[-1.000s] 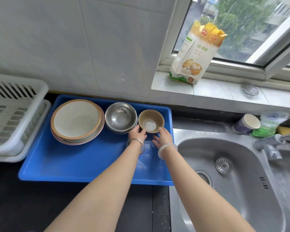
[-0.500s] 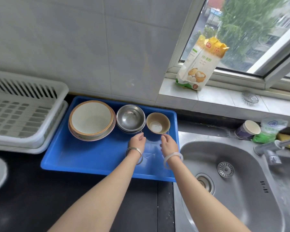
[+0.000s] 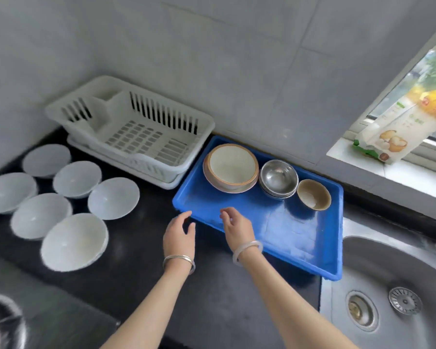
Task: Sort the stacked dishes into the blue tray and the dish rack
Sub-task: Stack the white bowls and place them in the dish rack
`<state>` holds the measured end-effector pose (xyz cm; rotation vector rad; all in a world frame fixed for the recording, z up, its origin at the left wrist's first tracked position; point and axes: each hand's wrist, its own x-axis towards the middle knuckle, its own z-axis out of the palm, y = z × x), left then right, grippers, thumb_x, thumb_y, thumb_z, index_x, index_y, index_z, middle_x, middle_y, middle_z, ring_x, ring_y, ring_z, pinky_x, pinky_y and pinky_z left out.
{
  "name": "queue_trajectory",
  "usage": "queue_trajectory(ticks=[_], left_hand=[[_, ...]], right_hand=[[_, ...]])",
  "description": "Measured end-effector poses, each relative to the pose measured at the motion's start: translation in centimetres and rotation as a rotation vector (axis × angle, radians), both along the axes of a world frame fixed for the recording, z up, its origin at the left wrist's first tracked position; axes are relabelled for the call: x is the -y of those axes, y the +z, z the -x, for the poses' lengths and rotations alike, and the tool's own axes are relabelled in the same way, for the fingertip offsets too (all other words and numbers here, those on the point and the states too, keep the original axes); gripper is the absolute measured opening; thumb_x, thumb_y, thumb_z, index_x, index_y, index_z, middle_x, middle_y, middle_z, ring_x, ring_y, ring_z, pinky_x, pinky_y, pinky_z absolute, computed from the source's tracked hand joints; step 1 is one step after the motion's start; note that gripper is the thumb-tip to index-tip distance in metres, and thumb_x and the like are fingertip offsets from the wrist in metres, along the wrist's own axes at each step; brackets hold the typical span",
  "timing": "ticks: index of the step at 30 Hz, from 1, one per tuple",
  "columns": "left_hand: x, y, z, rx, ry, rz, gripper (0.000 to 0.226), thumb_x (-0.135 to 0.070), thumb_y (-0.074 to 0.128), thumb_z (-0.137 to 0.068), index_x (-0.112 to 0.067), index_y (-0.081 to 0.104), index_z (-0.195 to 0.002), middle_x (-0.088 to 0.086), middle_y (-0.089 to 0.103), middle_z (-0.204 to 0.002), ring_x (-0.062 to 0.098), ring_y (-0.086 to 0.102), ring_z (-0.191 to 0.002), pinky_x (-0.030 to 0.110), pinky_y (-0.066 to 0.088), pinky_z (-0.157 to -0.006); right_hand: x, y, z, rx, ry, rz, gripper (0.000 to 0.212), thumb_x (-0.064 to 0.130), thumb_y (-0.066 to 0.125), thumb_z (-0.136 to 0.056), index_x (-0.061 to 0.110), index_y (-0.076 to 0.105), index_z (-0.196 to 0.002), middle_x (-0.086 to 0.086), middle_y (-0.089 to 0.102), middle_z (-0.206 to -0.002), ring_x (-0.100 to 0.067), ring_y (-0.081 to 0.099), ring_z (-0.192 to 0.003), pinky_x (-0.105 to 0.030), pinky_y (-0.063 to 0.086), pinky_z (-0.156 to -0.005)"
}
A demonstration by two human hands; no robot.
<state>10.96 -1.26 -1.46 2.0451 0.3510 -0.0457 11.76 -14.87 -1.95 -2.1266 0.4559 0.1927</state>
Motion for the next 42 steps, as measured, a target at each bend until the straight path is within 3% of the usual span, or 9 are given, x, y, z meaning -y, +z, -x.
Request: queue_trajectory(ticks=[6,11,16,21,28,31,34,38,42], left_hand=[[-9.9,-0.8,1.9,0.054,0.361,-0.127,0.04,0.001,0.059,-0.083,-0.007,0.058,-0.122,0.013,0.042,-0.142,0.027,0.036,-0.135,0.038,0.032,-0.111],[-15.7,-2.4,3.0,-0.024,0.552,-0.256,0.048,0.004,0.064,-0.078,-0.013,0.059,-0.122,0.012,0.028,-0.152,0.043,0.031,-0.133,0.053,0.027,-0.109],[-19.0,-3.8,3.3,-0.032,0.685,-0.03,0.066,0.009,0.058,-0.079,-0.016,0.041,-0.138,0.01,0.011,-0.156,0.024,0.018,-0.143,0.035,0.024,-0.113],[-20.1,-4.8,3.4,-0.096,0.728,0.15,0.076,-0.003,0.055,-0.085,-0.019,0.016,-0.148,0.008,0.029,-0.153,0.027,0.031,-0.139,0.04,0.026,-0.113],[-20.3,-5.5,3.4,-0.046,0.776,0.437,0.065,0.001,0.048,-0.086,-0.023,0.027,-0.143,0.005,0.045,-0.143,0.024,0.05,-0.126,0.035,0.037,-0.107],[-20.3,-5.7,3.3,-0.05,0.807,0.44,0.06,-0.004,0.046,-0.089,-0.027,0.03,-0.142,0.003,0.05,-0.139,0.024,0.054,-0.119,0.029,0.037,-0.096],[-20.6,-6.1,3.3,-0.042,0.827,0.456,0.052,-0.008,0.042,-0.091,-0.025,0.035,-0.139,0.004,0.051,-0.138,0.025,0.053,-0.12,0.032,0.039,-0.099],[-21.6,-6.3,3.0,-0.025,0.852,0.553,0.043,-0.007,0.039,-0.092,-0.018,0.046,-0.133,0.011,0.054,-0.134,0.03,0.052,-0.121,0.049,0.04,-0.105],[-22.5,-6.3,2.9,-0.005,0.891,0.658,0.038,-0.007,0.033,-0.095,-0.012,0.053,-0.127,0.016,0.056,-0.128,0.028,0.056,-0.11,0.037,0.044,-0.099]], right_hand=[[-11.8,-0.2,-3.7,-0.019,0.312,0.077,0.03,0.032,0.04,-0.095,0.023,0.054,-0.121,-0.002,0.065,-0.116,-0.023,0.06,-0.102,-0.027,0.043,-0.077],[-18.1,-0.7,-7.5,-0.155,0.381,0.084,0.045,0.033,0.043,-0.093,0.021,0.038,-0.136,-0.006,0.06,-0.123,-0.026,0.059,-0.104,-0.032,0.043,-0.076],[-20.9,-2.1,-9.8,-0.285,0.293,0.038,0.057,0.029,0.047,-0.089,0.024,0.025,-0.142,-0.012,0.058,-0.118,-0.028,0.058,-0.09,-0.038,0.046,-0.071],[-21.7,-3.4,-10.7,-0.318,-0.001,-0.313,0.053,0.002,0.048,-0.086,0.022,0.04,-0.135,-0.008,0.051,-0.115,-0.015,0.056,-0.062,-0.036,0.059,-0.07],[-20.4,-1.8,-9.4,-0.227,-0.13,-0.384,0.053,0.0,0.05,-0.083,0.022,0.048,-0.131,0.001,0.049,-0.107,-0.014,0.058,-0.061,-0.035,0.061,-0.066],[-20.1,-0.3,-8.5,-0.139,-0.064,-0.376,0.052,0.002,0.051,-0.082,0.024,0.051,-0.129,0.013,0.054,-0.092,-0.011,0.057,-0.067,-0.027,0.059,-0.058],[-20.9,1.4,-7.9,-0.129,0.052,-0.354,0.05,0.002,0.05,-0.08,0.025,0.054,-0.125,0.012,0.057,-0.089,-0.01,0.059,-0.072,-0.025,0.057,-0.054],[-23.0,2.4,-7.2,-0.172,0.219,-0.247,0.044,0.005,0.051,-0.08,0.025,0.059,-0.118,0.006,0.064,-0.084,-0.012,0.068,-0.06,-0.035,0.061,-0.063],[-24.7,2.6,-6.7,-0.192,0.31,-0.106,0.031,0.009,0.053,-0.08,0.023,0.065,-0.105,0.007,0.065,-0.074,-0.016,0.071,-0.062,-0.039,0.061,-0.071]])
